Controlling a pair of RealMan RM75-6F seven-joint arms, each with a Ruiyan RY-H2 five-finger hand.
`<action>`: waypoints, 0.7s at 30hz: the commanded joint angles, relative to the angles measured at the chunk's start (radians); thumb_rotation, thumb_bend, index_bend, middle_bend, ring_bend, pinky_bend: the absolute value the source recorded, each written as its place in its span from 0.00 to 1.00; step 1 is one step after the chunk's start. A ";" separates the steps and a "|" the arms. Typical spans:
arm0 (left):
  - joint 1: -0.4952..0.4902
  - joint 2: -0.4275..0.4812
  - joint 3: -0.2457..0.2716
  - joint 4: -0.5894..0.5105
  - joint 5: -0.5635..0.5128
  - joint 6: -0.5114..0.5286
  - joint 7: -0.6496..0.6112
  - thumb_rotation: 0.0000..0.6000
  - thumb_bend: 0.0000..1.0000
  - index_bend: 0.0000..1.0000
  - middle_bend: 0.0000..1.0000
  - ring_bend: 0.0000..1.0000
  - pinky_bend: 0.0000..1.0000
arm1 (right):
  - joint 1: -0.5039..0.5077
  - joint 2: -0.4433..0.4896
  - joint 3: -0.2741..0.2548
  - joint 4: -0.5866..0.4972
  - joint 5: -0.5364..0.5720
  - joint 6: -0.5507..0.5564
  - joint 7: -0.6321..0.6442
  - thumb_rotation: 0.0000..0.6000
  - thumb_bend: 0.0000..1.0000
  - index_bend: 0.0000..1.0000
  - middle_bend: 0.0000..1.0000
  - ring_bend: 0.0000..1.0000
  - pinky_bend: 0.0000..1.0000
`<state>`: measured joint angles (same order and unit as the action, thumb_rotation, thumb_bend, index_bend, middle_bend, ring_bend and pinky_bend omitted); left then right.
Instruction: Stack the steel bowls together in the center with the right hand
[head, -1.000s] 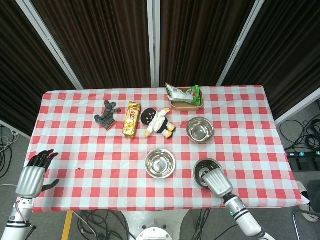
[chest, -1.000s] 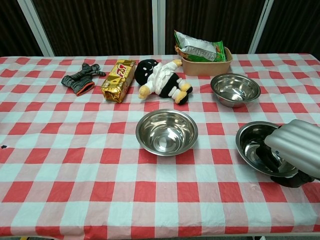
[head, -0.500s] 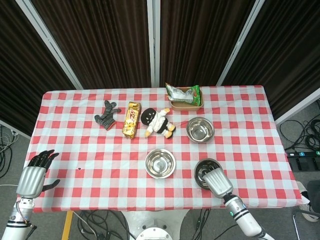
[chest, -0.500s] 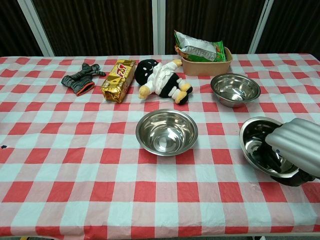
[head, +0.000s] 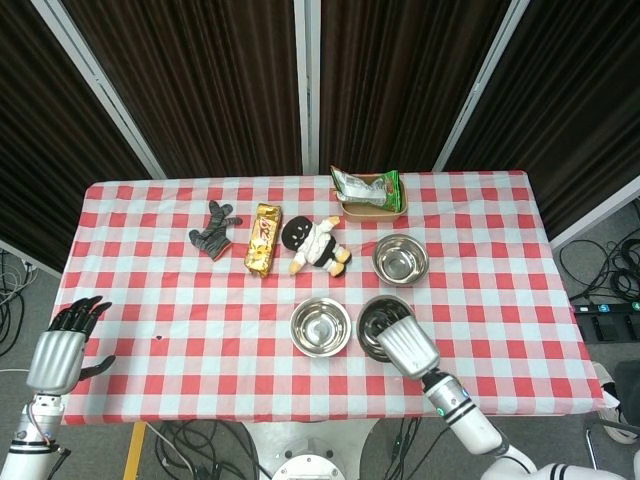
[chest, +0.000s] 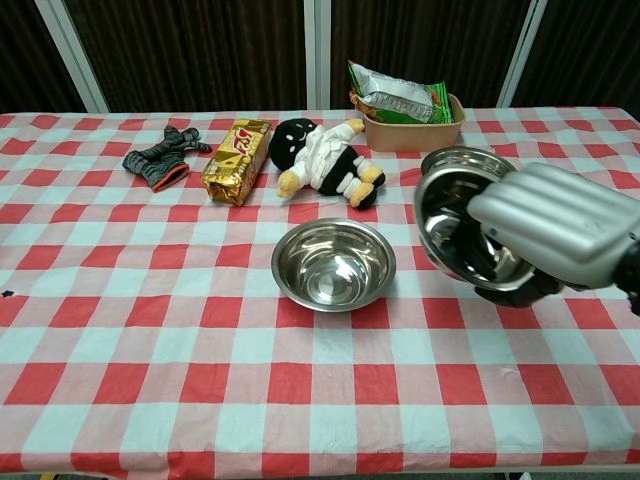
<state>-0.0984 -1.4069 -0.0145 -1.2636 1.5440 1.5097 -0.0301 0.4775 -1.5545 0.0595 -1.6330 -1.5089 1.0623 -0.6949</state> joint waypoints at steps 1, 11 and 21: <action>0.004 0.004 -0.002 -0.001 -0.007 -0.001 0.003 1.00 0.14 0.23 0.24 0.15 0.22 | 0.055 -0.043 0.046 -0.028 0.024 -0.049 -0.033 1.00 0.27 0.71 0.60 0.51 0.45; 0.013 0.015 -0.010 0.013 -0.031 -0.004 -0.016 1.00 0.14 0.23 0.25 0.15 0.22 | 0.183 -0.167 0.116 0.017 0.128 -0.140 -0.143 1.00 0.27 0.71 0.60 0.51 0.45; 0.015 0.008 -0.013 0.044 -0.044 -0.016 -0.050 1.00 0.14 0.23 0.24 0.15 0.22 | 0.238 -0.205 0.113 0.084 0.208 -0.163 -0.176 1.00 0.23 0.71 0.59 0.51 0.45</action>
<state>-0.0838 -1.3977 -0.0274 -1.2207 1.5008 1.4940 -0.0790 0.7127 -1.7584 0.1741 -1.5521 -1.3046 0.9005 -0.8683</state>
